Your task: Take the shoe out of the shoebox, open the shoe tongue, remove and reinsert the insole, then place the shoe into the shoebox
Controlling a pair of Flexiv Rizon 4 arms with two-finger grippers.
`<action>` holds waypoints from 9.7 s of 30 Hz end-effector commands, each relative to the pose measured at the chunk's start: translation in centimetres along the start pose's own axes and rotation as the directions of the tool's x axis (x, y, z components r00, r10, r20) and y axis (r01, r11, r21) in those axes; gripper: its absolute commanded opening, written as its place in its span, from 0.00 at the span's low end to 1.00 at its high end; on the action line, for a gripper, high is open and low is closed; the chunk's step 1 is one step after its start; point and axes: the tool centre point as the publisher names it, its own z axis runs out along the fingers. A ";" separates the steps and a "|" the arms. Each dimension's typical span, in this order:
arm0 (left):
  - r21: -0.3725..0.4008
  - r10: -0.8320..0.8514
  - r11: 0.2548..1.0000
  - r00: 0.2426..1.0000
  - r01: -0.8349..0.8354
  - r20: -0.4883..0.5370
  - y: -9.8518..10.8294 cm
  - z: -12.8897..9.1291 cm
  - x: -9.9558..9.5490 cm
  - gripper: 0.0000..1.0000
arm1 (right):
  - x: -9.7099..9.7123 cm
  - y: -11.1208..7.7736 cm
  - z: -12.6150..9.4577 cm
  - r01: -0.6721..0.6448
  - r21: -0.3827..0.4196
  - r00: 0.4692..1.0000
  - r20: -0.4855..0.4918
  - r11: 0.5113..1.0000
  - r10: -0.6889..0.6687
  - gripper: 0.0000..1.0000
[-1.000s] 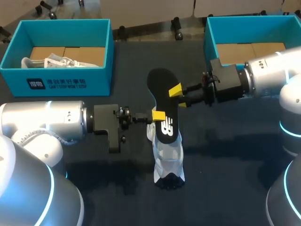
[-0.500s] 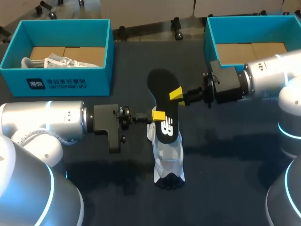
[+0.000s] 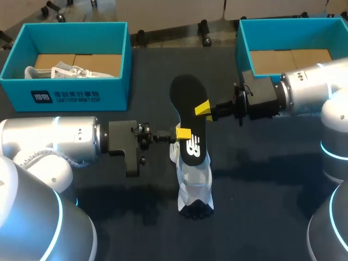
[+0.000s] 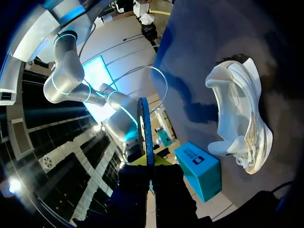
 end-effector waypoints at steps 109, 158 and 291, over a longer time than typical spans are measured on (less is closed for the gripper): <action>0.264 0.173 0.903 0.274 0.340 -0.946 12.7 0.0 -5.5 1.00 | -3.9 -0.1 -0.9 0.032 -0.028 0.999 -0.016 0.999 -0.032 0.00; 0.125 -0.372 0.858 0.769 0.499 -0.520 9.3 -7.0 -3.6 1.00 | -3.9 -0.1 -0.9 0.032 -0.028 0.999 -0.016 0.999 -0.032 0.00; -0.062 -0.453 0.883 0.880 0.465 0.139 6.6 2.4 5.8 0.11 | -3.9 -0.1 -0.9 0.032 -0.028 0.999 -0.016 0.999 -0.032 0.00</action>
